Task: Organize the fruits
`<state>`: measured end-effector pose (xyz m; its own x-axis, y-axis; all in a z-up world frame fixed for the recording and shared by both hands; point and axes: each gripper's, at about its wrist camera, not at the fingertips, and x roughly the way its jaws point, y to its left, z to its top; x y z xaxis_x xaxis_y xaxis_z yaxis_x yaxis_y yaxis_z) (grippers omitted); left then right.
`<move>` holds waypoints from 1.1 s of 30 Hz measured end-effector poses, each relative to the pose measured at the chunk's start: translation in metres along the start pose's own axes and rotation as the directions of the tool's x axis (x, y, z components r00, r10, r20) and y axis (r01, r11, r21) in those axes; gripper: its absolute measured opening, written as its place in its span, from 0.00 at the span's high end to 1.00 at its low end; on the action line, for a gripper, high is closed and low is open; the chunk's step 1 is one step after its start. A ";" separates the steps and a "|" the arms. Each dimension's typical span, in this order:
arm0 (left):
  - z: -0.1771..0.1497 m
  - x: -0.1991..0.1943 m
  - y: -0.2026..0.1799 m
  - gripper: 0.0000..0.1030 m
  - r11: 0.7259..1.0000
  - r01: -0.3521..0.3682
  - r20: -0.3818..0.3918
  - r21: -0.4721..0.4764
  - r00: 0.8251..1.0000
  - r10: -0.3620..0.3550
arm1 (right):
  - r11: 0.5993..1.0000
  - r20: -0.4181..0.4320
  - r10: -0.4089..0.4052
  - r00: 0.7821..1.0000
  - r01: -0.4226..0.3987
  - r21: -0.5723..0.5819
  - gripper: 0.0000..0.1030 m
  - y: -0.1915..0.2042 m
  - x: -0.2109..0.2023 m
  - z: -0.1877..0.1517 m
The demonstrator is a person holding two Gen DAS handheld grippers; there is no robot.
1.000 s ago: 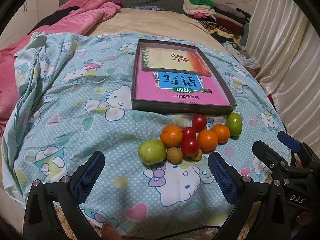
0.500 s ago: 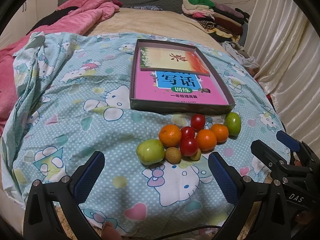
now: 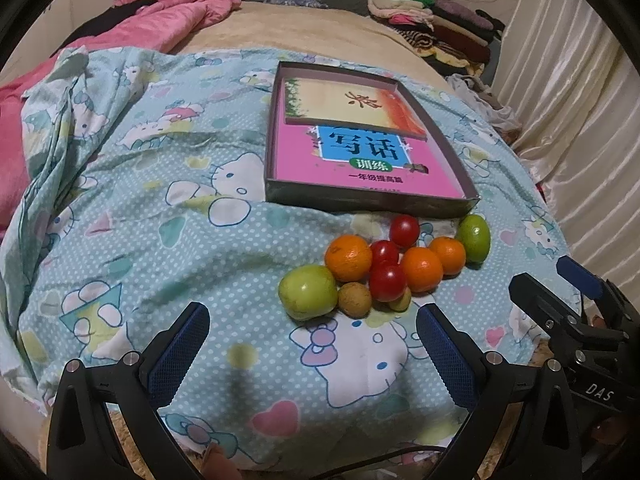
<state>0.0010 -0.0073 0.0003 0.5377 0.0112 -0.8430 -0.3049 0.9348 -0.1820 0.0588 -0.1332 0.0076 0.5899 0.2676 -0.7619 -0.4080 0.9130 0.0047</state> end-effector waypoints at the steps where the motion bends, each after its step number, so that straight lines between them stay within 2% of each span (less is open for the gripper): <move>1: 0.000 0.001 0.001 0.00 1.000 0.001 -0.003 -0.005 1.000 -0.001 | 1.000 -0.001 0.001 1.000 -0.001 -0.001 0.00 0.001 0.000 0.000; 8: 0.001 0.006 0.009 0.01 1.000 -0.019 -0.013 -0.018 1.000 0.019 | 1.000 -0.023 0.004 1.000 -0.005 -0.002 0.00 0.005 0.008 0.002; 11: 0.003 0.009 0.012 0.05 0.999 -0.024 -0.016 -0.022 1.000 0.023 | 1.000 -0.033 0.005 0.999 -0.005 -0.002 0.00 0.008 0.013 0.003; 17: 0.004 0.019 0.015 0.07 1.000 -0.018 -0.038 -0.008 0.999 0.018 | 1.000 -0.084 0.018 0.996 -0.017 0.022 0.00 0.011 0.030 0.002; 19: 0.003 0.022 0.015 0.20 1.000 -0.013 -0.048 -0.009 0.999 0.013 | 0.999 -0.096 0.026 0.995 -0.023 0.034 0.00 0.011 0.035 0.001; 20: 0.003 0.025 0.015 0.33 1.000 -0.005 -0.067 -0.004 0.998 0.004 | 0.999 -0.103 0.027 0.994 -0.023 0.039 0.00 0.012 0.038 0.001; 21: 0.003 0.028 0.015 0.36 1.000 0.002 -0.082 -0.001 0.997 -0.002 | 0.999 -0.110 0.031 0.993 -0.027 0.042 0.00 0.013 0.040 0.001; 26: 0.003 0.033 0.014 0.38 1.000 0.026 -0.087 0.001 0.996 -0.026 | 0.997 -0.129 0.058 0.990 -0.052 0.055 0.03 0.016 0.048 -0.002; 27: 0.003 0.034 0.013 0.43 1.000 0.030 -0.087 0.005 0.996 -0.030 | 0.997 -0.134 0.065 0.989 -0.057 0.058 0.06 0.016 0.050 -0.002; 29: 0.005 0.038 0.012 0.46 0.999 0.037 -0.093 0.012 0.995 -0.036 | 0.996 -0.144 0.075 0.987 -0.066 0.065 0.09 0.017 0.053 -0.003; 32: 0.006 0.044 0.010 0.58 0.999 0.049 -0.110 0.020 0.993 -0.046 | 0.994 -0.157 0.085 0.984 -0.073 0.079 0.16 0.016 0.057 -0.004; 33: 0.006 0.046 0.009 0.59 0.998 0.050 -0.115 0.022 0.992 -0.048 | 0.993 -0.160 0.089 0.983 -0.076 0.085 0.20 0.015 0.059 -0.004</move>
<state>0.0272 0.0041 -0.0369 0.4580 -0.0740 -0.8858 -0.2599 0.9418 -0.2131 0.0844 -0.1049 -0.0396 0.4318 0.2948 -0.8524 -0.3906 0.9130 0.1179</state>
